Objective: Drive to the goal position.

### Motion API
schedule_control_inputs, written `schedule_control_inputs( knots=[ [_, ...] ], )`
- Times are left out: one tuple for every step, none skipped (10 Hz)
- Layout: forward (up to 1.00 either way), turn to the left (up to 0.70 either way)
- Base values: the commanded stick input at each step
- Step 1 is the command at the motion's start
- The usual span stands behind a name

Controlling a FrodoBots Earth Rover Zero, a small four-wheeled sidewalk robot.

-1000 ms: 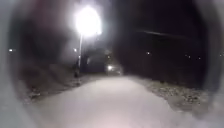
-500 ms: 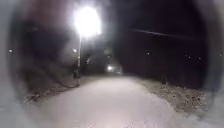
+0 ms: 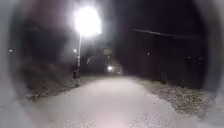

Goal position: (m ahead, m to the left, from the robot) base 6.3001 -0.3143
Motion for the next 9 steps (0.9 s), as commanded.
schedule_control_inputs(
  knots=[
    [0.00,0.72],
    [0.00,0.29],
    [0.00,0.00],
    [0.11,0.00],
    [0.95,0.00],
    [1.00,0.00],
    [0.16,0.00],
    [0.00,0.00],
    [0.00,0.00]
  ],
)
